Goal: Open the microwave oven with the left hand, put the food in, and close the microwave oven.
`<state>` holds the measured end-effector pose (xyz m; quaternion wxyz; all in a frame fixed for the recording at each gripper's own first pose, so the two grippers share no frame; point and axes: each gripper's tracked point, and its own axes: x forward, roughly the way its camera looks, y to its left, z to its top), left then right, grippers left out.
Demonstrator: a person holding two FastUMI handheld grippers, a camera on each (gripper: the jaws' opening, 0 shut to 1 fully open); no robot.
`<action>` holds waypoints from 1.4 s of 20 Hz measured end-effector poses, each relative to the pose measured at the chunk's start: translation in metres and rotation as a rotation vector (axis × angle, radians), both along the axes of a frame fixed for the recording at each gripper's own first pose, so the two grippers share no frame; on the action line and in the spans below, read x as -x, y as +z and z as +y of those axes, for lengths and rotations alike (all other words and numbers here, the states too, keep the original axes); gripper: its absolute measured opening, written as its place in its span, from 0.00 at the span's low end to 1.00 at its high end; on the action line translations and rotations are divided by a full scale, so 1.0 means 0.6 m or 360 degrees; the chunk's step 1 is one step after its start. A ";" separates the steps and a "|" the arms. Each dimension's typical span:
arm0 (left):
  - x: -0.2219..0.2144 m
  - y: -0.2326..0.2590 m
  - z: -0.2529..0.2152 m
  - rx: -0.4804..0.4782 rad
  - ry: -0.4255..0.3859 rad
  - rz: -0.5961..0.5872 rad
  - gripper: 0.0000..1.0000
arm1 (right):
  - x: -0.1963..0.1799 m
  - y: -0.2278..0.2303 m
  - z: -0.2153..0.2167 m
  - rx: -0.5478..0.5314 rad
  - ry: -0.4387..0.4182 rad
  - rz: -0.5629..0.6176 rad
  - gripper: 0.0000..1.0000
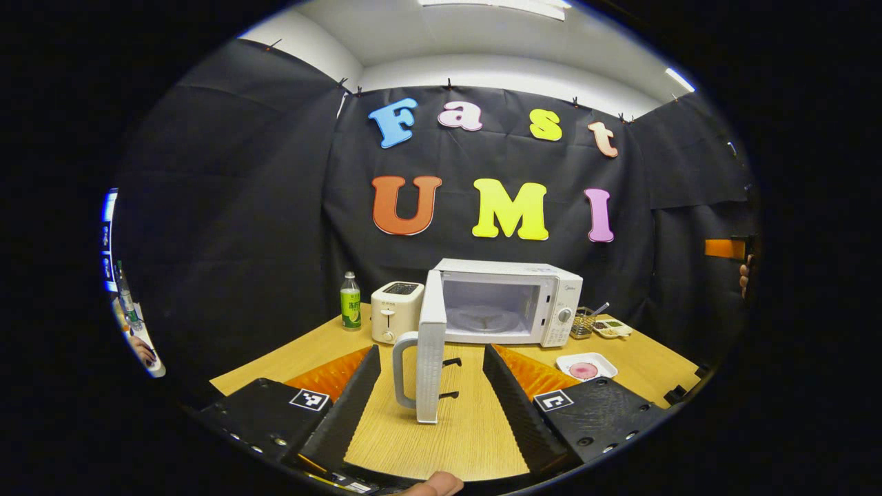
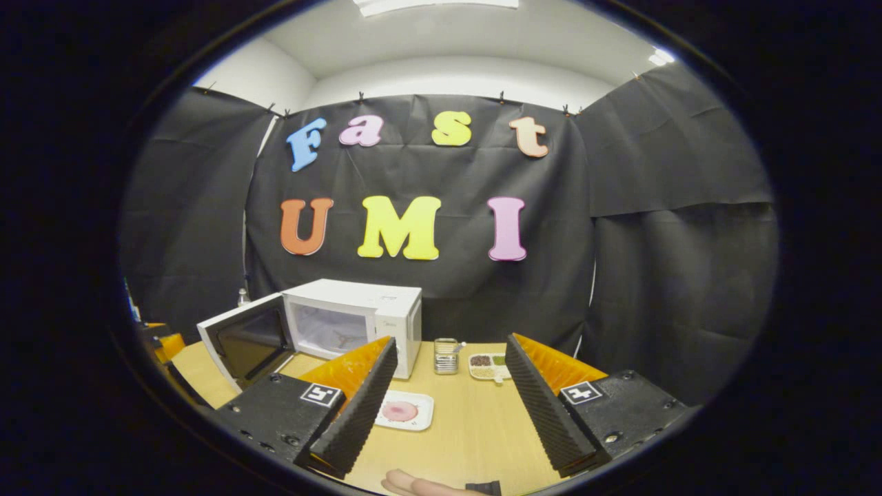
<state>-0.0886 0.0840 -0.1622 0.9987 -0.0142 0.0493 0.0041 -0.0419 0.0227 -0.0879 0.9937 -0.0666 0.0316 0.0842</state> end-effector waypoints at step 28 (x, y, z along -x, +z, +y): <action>-0.116 0.159 -0.191 -0.0031 -0.0097 -0.0153 0.92 | -0.306 -0.449 0.043 -0.0115 0.0315 0.1630 0.80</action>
